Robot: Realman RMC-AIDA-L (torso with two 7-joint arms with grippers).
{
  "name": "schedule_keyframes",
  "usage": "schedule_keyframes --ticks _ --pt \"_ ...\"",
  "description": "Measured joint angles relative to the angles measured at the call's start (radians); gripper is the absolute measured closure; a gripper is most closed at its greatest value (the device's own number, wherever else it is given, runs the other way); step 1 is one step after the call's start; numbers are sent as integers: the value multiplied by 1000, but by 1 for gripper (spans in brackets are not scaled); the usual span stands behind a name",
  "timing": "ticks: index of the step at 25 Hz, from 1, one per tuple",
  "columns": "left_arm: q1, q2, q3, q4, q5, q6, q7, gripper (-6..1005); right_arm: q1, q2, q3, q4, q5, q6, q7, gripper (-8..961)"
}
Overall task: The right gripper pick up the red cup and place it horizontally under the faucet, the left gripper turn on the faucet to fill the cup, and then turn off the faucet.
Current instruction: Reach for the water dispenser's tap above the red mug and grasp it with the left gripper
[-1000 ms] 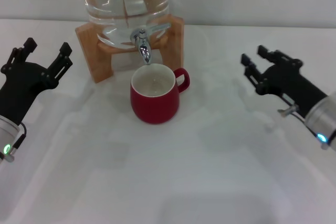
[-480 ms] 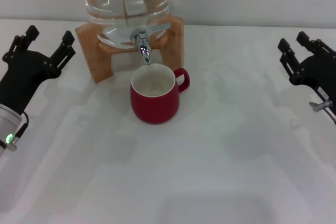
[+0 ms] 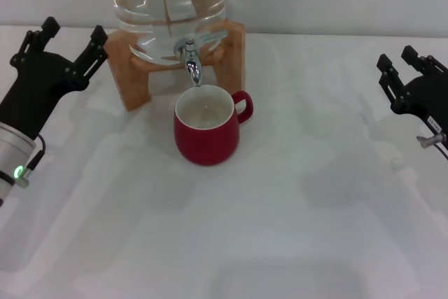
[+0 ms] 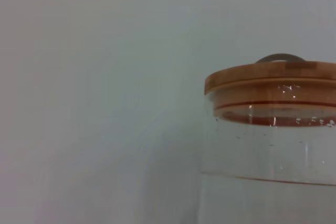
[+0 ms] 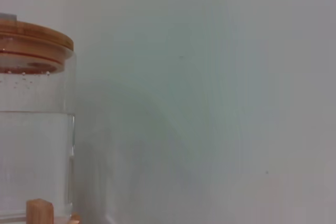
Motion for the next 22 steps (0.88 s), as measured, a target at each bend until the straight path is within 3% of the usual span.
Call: schedule_keyframes --ticks 11,15,22 --pt "4 1 2 33 59 42 -12 120 0 2 1 0 2 18 0 528" --pt "51 -1 6 118 107 99 -40 120 -1 2 1 0 2 23 0 528" --pt "179 3 105 346 129 229 -68 119 0 4 -1 0 2 31 0 528"
